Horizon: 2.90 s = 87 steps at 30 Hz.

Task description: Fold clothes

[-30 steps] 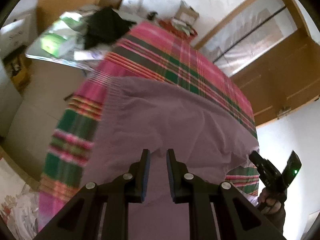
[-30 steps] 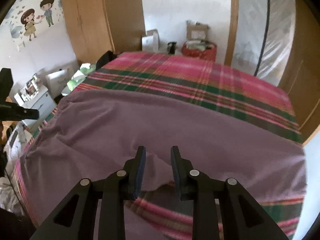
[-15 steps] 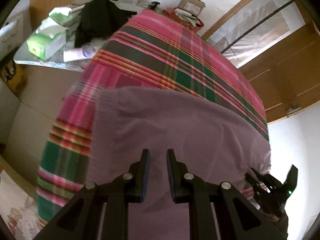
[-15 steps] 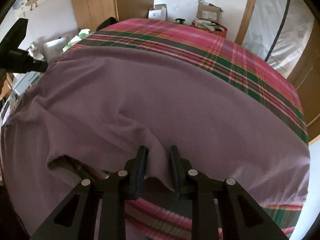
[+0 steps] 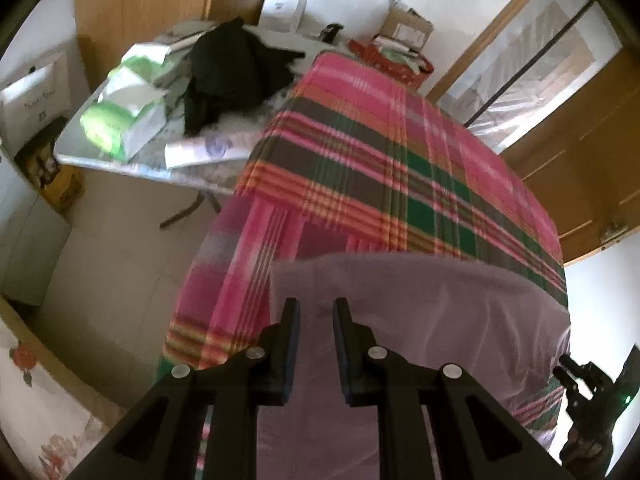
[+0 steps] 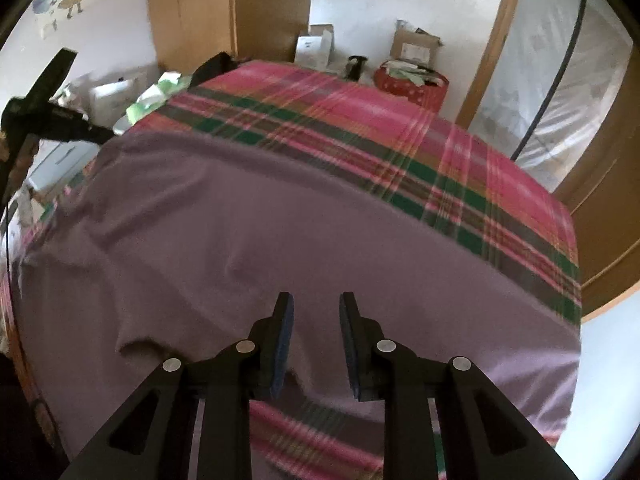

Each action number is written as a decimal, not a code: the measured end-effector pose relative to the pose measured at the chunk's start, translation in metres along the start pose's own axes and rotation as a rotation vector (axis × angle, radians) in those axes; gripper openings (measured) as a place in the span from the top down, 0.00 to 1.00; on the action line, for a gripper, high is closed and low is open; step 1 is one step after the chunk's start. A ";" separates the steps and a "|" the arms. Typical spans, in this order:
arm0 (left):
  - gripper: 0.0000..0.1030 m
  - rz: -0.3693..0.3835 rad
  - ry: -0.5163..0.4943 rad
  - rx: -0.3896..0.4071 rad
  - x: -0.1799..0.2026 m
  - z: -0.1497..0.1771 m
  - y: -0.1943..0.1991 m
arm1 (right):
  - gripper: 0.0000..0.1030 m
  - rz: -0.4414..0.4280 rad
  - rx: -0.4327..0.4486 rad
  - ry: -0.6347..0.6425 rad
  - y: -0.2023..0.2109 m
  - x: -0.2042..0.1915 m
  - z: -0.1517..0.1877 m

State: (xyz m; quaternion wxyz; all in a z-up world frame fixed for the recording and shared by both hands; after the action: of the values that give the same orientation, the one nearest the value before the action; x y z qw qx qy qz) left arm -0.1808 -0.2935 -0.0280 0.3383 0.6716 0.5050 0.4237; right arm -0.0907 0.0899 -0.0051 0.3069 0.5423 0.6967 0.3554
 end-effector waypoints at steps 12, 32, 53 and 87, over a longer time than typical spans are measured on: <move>0.83 0.025 -0.286 -0.016 0.034 -0.017 -0.011 | 0.67 -0.068 0.038 0.040 -0.040 -0.014 -0.057; 0.83 -0.011 -0.394 -0.120 0.033 -0.027 -0.053 | 0.66 -0.134 -0.020 0.239 -0.122 -0.068 -0.110; 0.49 -0.017 -0.585 -0.108 0.056 -0.020 -0.059 | 0.65 -0.250 -0.089 0.189 -0.137 -0.063 -0.109; 0.96 -0.185 -0.705 0.000 0.079 -0.021 -0.054 | 0.96 -0.181 -0.023 0.276 -0.106 -0.078 -0.084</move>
State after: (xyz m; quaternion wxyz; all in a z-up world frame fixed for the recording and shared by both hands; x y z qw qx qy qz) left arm -0.2106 -0.2024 -0.0493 0.5284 0.7280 0.4159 0.1336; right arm -0.1981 -0.0161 -0.0426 0.2453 0.4199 0.7740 0.4055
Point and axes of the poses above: each gripper's, at about its wrist camera, not at the fingertips, and y roughly against the way its jaws point, x to its right, z to its underside, the point moved 4 cm from there along -y, roughly the way its jaws point, and after that the axes turned 13 degrees about -y, right-handed, at the moved point
